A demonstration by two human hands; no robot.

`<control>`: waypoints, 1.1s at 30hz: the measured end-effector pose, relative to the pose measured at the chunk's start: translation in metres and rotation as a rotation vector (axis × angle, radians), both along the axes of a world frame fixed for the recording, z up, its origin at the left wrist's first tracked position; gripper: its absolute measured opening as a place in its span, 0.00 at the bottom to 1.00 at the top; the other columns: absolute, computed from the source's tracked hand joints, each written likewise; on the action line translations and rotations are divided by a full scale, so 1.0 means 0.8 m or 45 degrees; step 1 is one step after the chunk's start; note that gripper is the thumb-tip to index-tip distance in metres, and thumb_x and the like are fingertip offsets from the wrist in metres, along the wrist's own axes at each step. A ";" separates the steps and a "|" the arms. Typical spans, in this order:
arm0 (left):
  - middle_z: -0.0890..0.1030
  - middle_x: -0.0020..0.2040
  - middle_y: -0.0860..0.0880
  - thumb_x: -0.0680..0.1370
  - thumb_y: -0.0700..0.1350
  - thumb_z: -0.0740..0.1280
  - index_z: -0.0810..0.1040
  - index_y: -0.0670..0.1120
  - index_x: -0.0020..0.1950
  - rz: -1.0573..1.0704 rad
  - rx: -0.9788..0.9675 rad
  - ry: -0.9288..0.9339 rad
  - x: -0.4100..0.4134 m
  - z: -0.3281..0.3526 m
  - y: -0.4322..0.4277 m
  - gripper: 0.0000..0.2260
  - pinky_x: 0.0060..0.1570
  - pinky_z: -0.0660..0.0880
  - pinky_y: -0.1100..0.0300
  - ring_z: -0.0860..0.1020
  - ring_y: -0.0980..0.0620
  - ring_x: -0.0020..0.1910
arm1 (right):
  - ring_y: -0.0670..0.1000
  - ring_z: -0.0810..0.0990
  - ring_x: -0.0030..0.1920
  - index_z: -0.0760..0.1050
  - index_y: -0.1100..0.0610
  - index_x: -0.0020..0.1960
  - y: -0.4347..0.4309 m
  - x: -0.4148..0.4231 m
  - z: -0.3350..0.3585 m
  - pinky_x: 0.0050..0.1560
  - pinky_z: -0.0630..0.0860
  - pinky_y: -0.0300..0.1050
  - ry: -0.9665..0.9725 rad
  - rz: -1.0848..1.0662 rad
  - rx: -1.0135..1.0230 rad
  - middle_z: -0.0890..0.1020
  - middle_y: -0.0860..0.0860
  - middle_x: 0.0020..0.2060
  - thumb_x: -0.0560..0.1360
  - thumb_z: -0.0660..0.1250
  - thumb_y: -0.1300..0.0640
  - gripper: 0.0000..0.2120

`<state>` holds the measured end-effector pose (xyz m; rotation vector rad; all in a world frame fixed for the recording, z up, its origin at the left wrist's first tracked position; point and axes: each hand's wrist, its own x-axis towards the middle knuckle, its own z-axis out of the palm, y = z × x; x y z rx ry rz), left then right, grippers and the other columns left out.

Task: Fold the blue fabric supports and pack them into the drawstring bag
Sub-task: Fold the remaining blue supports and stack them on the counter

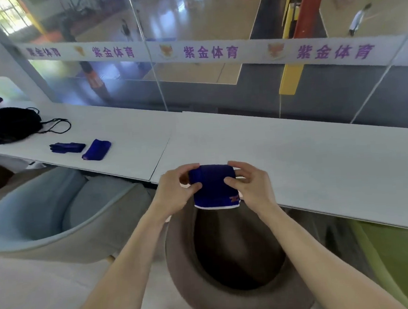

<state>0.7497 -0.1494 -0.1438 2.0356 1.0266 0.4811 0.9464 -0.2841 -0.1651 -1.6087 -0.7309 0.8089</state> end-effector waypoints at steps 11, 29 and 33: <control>0.76 0.54 0.51 0.83 0.50 0.72 0.84 0.50 0.56 -0.185 0.239 0.185 -0.222 0.027 0.186 0.05 0.62 0.75 0.55 0.76 0.50 0.57 | 0.45 0.82 0.58 0.81 0.48 0.62 0.167 -0.218 0.019 0.56 0.79 0.43 -0.453 0.142 -0.183 0.82 0.43 0.58 0.84 0.71 0.47 0.10; 0.87 0.52 0.43 0.87 0.42 0.70 0.68 0.53 0.69 0.119 -0.607 -0.253 -0.288 0.016 0.330 0.16 0.36 0.84 0.49 0.87 0.43 0.42 | 0.52 0.85 0.44 0.82 0.57 0.64 0.346 -0.292 -0.013 0.43 0.82 0.44 0.402 0.319 -0.241 0.90 0.58 0.53 0.79 0.77 0.53 0.16; 0.87 0.53 0.40 0.84 0.49 0.74 0.73 0.48 0.73 0.454 -0.834 -0.519 -0.275 -0.003 0.354 0.20 0.45 0.87 0.50 0.87 0.47 0.46 | 0.55 0.89 0.48 0.81 0.58 0.66 0.392 -0.293 -0.029 0.49 0.85 0.50 0.604 0.246 -0.142 0.90 0.56 0.52 0.78 0.79 0.56 0.19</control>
